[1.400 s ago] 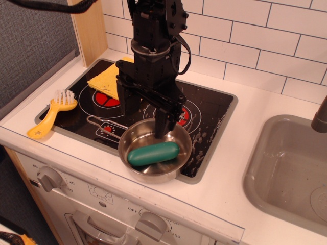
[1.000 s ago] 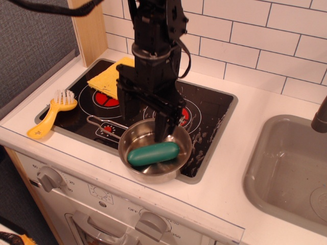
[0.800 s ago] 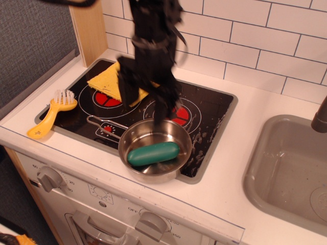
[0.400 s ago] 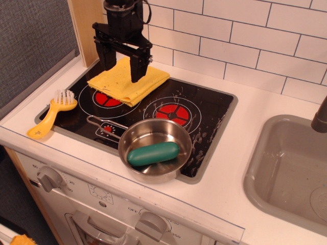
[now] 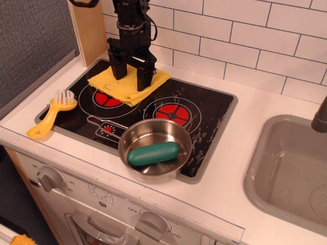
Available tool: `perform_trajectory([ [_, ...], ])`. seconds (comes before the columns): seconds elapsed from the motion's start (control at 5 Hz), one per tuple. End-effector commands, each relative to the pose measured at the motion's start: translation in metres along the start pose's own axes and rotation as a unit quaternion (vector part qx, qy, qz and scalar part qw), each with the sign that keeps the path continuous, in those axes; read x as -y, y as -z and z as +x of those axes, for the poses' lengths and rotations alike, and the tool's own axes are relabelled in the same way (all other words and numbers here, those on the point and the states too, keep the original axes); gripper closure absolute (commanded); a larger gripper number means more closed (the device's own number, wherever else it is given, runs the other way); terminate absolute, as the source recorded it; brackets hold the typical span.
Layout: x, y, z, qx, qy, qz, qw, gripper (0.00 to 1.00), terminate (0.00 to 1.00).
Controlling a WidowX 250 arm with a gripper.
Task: PLACE THE YELLOW CLOTH AT THE RIGHT SIDE OF THE STOVE
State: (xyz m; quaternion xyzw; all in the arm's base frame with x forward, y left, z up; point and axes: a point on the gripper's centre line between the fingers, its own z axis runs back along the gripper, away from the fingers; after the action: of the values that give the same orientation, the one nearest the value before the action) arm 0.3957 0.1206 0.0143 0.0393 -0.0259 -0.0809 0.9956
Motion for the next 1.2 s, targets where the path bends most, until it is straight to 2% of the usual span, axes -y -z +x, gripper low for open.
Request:
perform_trajectory([
  [0.0, 0.004, 0.007, -0.012, 0.0, -0.016, -0.007, 0.9999, 0.0, 0.0],
  [0.2, 0.037, 0.0, -0.014, -0.001, -0.04, -0.02, 0.999, 0.0, 0.0],
  [0.4, 0.08, -0.012, 0.0, -0.005, -0.062, -0.031, 0.9976, 0.0, 0.0],
  [0.6, 0.125, -0.015, 0.026, -0.019, -0.032, -0.028, 0.9989, 0.0, 0.0],
  [1.0, 0.182, -0.019, 0.046, -0.037, 0.0, -0.015, 0.9992, 0.0, 0.0],
])
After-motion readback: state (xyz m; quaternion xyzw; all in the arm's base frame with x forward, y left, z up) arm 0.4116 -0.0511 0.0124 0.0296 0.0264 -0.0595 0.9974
